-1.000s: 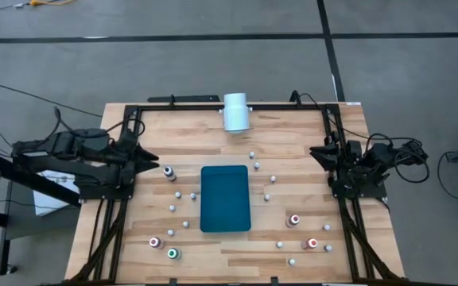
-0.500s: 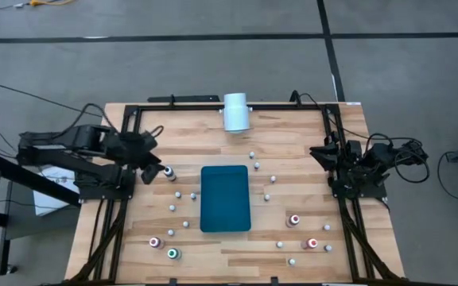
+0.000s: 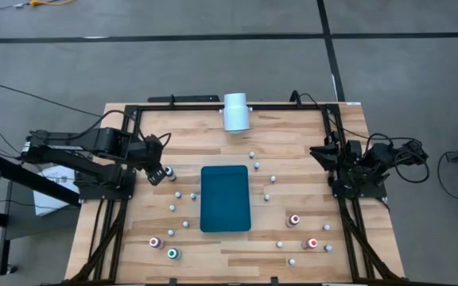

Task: Pick & Place food coloring
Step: Put the big black food coloring bottle into the blue bin

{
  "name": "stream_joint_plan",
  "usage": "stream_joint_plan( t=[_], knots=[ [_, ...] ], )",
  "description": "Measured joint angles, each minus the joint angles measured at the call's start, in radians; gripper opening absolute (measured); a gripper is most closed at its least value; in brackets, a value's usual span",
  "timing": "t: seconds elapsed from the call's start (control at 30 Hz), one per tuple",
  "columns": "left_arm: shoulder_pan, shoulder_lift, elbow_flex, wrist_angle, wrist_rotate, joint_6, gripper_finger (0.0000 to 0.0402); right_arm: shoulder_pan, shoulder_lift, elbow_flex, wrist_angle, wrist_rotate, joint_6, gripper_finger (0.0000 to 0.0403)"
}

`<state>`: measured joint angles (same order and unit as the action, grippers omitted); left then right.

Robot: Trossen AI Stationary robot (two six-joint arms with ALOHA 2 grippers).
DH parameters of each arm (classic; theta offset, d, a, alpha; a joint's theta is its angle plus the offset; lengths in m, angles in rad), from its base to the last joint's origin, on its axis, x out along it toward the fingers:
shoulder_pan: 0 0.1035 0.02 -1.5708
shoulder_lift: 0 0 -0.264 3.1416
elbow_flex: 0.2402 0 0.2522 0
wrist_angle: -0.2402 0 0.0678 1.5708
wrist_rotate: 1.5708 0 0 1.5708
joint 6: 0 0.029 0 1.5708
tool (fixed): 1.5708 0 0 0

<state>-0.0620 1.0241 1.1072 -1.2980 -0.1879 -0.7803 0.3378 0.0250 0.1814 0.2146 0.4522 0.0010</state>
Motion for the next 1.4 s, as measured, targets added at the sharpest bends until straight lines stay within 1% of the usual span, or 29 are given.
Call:
stream_joint_plan(
  t=[0.17, 0.3, 0.57, 0.8, 1.0, 1.03, 1.13, 1.23, 1.4],
  knots=[
    [0.000, 0.016, 0.000, -0.001, -0.017, -0.020, 0.0155, 0.000, 0.000, 0.000, 0.000, 0.000, 0.000, 0.0059],
    [0.000, 0.063, 0.000, -0.010, -0.029, -0.027, 0.0155, 0.000, 0.000, 0.000, 0.000, -0.001, 0.000, 0.0059],
    [0.000, 0.152, 0.000, -0.040, -0.063, 0.018, 0.0155, 0.001, 0.000, 0.000, 0.004, -0.003, 0.016, 0.0059],
    [0.000, 0.210, 0.000, -0.039, 0.012, 0.053, 0.0155, 0.001, 0.000, 0.000, 0.004, -0.004, 0.026, 0.0059],
    [-0.004, 0.254, 0.000, -0.039, 0.068, 0.134, 0.0155, 0.001, 0.000, 0.000, 0.004, -0.004, 0.026, 0.0059],
    [-0.005, 0.255, 0.000, -0.041, 0.064, 0.137, 0.0155, 0.001, 0.000, 0.000, 0.004, -0.005, 0.026, 0.0059],
    [-0.006, 0.251, 0.000, -0.046, 0.004, 0.091, 0.0155, 0.001, 0.000, 0.000, 0.004, -0.005, 0.026, 0.0059],
    [-0.011, 0.227, 0.000, -0.061, -0.025, 0.056, 0.0155, 0.001, 0.000, 0.000, 0.004, -0.005, 0.026, 0.0059],
    [-0.062, 0.170, 0.000, -0.084, -0.072, -0.021, 0.0155, 0.001, 0.000, 0.000, 0.003, -0.005, 0.026, 0.0059]
  ],
)
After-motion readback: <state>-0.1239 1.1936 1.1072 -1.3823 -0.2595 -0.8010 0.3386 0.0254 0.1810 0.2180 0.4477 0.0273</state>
